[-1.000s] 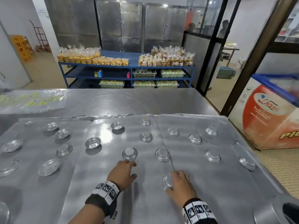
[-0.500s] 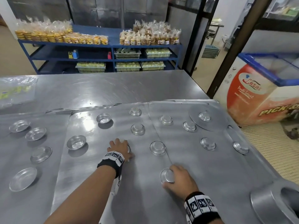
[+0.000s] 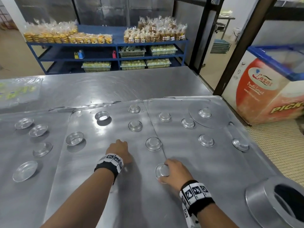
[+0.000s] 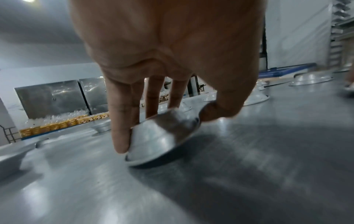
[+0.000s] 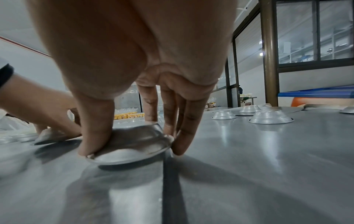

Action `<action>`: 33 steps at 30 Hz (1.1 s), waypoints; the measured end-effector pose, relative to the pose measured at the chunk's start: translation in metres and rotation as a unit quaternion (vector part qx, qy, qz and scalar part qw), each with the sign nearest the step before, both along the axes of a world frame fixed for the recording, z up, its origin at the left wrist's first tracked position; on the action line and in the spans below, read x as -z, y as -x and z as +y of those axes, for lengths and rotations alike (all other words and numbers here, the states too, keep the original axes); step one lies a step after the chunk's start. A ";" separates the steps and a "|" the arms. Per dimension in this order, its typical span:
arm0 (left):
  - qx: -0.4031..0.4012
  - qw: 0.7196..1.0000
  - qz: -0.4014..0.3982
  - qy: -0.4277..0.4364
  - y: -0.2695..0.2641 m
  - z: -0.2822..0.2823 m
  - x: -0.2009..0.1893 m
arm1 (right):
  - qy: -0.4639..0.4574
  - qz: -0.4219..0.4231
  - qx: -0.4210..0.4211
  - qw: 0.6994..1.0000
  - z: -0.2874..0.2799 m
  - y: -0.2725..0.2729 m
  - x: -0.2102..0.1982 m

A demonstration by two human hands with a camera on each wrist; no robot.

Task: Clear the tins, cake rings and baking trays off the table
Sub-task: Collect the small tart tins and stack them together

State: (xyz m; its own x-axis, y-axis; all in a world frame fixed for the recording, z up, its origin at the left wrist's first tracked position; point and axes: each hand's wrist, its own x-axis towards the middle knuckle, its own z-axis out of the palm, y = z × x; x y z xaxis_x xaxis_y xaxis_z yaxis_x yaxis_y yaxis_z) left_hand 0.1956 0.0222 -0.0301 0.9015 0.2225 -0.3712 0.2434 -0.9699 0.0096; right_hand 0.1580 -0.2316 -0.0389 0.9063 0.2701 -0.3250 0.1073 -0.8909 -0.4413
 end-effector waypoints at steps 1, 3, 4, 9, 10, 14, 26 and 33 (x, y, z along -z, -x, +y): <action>-0.001 1.000 -0.012 0.002 0.006 -0.004 -0.004 | -0.008 -0.003 -0.003 1.000 -0.003 0.000 -0.001; -0.005 0.998 -0.051 0.027 0.019 -0.011 -0.013 | -0.029 -0.014 -0.004 0.999 -0.009 0.001 -0.004; -0.013 0.996 -0.074 0.051 0.026 -0.014 -0.017 | -0.039 -0.021 -0.005 0.999 -0.011 0.002 -0.006; -0.126 0.923 -0.162 0.325 0.069 -0.034 -0.031 | -0.095 -0.073 -0.013 0.993 -0.019 0.007 -0.026; -0.158 0.891 -0.164 0.392 0.078 -0.039 -0.034 | -0.110 -0.087 -0.017 0.990 -0.019 0.009 -0.031; -0.270 0.758 -0.118 0.582 0.111 -0.059 -0.037 | -0.180 -0.148 -0.034 0.972 -0.020 0.022 -0.049; -0.318 0.590 -0.121 0.732 0.164 -0.096 -0.039 | -0.394 -0.129 -0.129 0.901 -0.001 0.064 -0.048; -0.305 0.611 -0.148 0.716 0.167 -0.087 -0.024 | -0.348 -0.060 -0.143 0.925 0.008 0.066 -0.035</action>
